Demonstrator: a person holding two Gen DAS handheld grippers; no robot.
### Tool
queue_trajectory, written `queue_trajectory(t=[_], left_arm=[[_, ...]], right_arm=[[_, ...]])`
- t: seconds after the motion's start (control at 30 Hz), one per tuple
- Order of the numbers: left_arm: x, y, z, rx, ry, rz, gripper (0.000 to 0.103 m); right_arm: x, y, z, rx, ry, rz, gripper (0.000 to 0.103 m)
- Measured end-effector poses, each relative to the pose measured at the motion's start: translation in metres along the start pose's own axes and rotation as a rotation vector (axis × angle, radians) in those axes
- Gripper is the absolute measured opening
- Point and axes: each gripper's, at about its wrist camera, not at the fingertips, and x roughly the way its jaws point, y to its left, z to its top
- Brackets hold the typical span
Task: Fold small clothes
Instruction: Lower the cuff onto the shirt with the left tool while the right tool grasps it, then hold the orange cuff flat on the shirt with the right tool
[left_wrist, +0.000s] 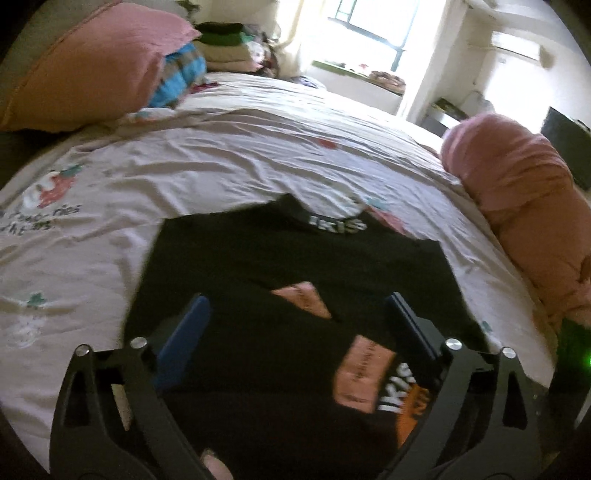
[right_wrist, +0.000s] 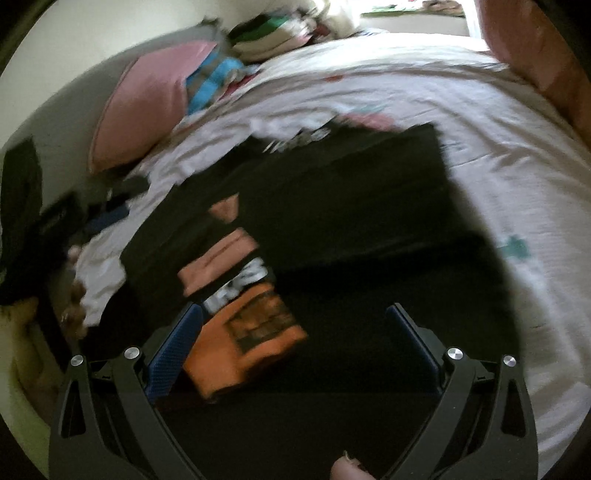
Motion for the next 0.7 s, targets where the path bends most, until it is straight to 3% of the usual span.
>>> queue_trajectory(t=[0.17, 0.23, 0.33, 0.57, 0.7], left_arm=[[-0.004, 0.027, 0.003, -0.064, -0.013, 0.038, 0.089], [-0.005, 0.036, 0.005, -0.08, -0.021, 0.055, 0.089], [-0.011, 0.05, 0.009, -0.117, -0.038, 0.066, 0.089], [-0.027, 0.08, 0.017, -0.183, -0.088, 0.094, 0.089], [-0.031, 0.094, 0.018, -0.218, -0.095, 0.099, 0.089]], right_arm=[[0.023, 0.016, -0.009, 0.007, 0.055, -0.019, 0.059], [0.024, 0.022, -0.01, -0.017, 0.046, -0.015, 0.032], [0.022, 0.031, -0.007, -0.059, 0.039, 0.014, 0.014], [0.002, 0.046, 0.008, -0.159, -0.043, 0.044, 0.012], [-0.014, 0.059, 0.033, -0.251, -0.098, 0.018, 0.012]])
